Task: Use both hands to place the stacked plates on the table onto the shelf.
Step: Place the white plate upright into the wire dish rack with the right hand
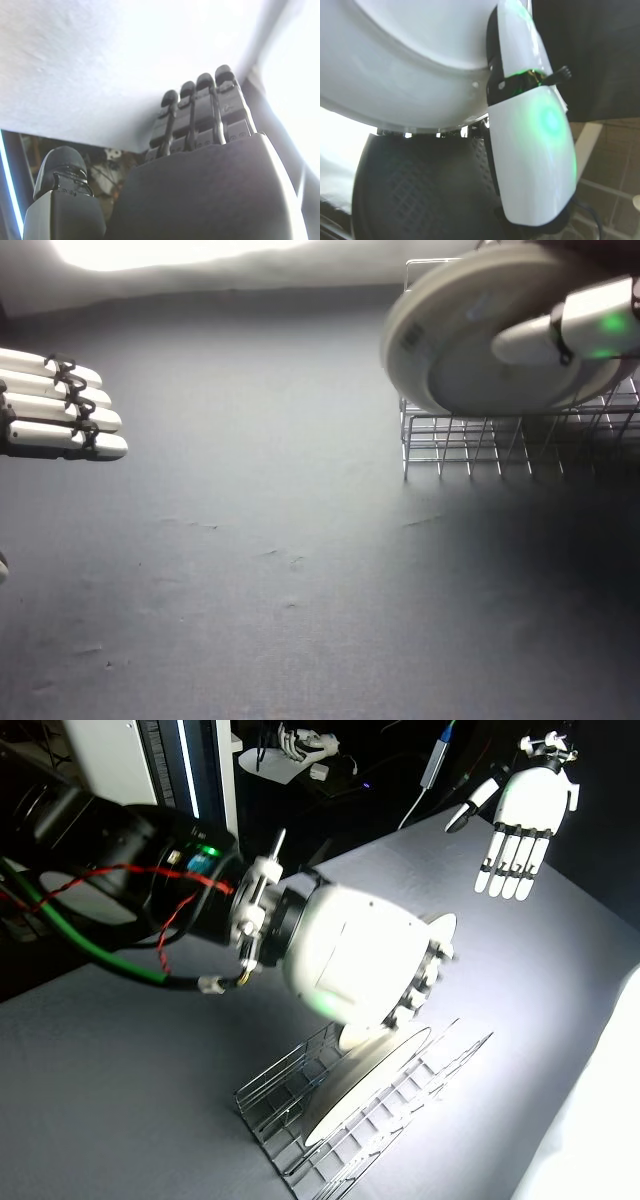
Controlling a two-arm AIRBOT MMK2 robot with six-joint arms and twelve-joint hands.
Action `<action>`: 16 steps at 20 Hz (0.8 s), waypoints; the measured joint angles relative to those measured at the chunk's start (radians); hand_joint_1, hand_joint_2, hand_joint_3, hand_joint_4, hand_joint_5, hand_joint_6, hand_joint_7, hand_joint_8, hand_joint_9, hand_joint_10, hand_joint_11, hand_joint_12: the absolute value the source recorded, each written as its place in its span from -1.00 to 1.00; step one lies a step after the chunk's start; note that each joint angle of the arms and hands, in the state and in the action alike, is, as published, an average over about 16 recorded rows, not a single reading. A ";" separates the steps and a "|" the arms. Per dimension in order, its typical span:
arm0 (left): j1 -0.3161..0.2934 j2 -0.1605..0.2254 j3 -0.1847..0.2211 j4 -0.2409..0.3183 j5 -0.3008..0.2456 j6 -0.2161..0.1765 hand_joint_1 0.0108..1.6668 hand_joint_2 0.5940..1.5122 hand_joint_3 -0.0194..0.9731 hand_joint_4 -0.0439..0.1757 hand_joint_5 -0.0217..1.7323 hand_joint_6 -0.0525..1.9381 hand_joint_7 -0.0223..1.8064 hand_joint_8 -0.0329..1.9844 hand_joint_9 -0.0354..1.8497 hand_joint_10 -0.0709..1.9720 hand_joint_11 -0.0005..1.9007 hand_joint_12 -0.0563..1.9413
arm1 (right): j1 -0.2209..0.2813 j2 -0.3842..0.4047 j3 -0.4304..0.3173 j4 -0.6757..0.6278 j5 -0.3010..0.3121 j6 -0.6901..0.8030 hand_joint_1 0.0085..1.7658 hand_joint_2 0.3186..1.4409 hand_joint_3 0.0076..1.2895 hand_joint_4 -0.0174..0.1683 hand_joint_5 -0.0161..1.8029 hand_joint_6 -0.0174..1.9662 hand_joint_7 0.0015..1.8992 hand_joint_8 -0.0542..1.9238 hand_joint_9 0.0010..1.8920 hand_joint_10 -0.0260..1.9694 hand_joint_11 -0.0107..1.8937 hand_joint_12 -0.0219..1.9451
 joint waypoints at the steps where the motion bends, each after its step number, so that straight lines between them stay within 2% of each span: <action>1: 0.001 0.000 0.000 0.000 0.000 0.000 -1.00 0.02 -0.94 -0.59 -0.95 -0.94 -0.95 -0.97 -0.95 -0.93 -0.98 -0.93 | -0.007 0.000 0.004 -0.006 0.001 0.000 0.59 0.27 -0.99 -0.87 -0.02 0.08 0.00 -0.01 -0.05 0.15 -0.15 0.54; 3: 0.003 0.000 0.000 0.000 0.000 0.000 -1.00 0.02 -0.94 -0.59 -0.95 -0.94 -0.95 -0.97 -0.94 -0.93 -0.98 -0.93 | -0.020 0.000 0.012 -0.020 0.004 0.000 0.58 0.30 -0.99 -0.86 -0.06 0.05 -0.03 -0.04 -0.09 0.08 -0.22 0.55; 8: 0.004 -0.001 -0.001 0.000 0.000 0.000 -1.00 0.02 -0.94 -0.59 -0.95 -0.94 -0.95 -0.97 -0.94 -0.93 -0.98 -0.93 | -0.043 -0.001 0.024 -0.053 0.010 -0.001 0.49 0.33 -0.99 -0.86 -0.18 -0.22 -0.17 -0.28 -0.26 -0.18 -0.49 0.48; 16: 0.005 -0.001 -0.001 0.000 -0.003 -0.005 -1.00 0.02 -0.94 -0.59 -0.94 -0.94 -0.95 -0.97 -0.94 -0.93 -0.98 -0.93 | -0.053 0.000 0.024 -0.106 0.028 -0.002 0.08 0.21 -0.99 -0.84 -0.62 -0.77 -0.62 -0.80 -0.70 -0.76 -0.88 -0.26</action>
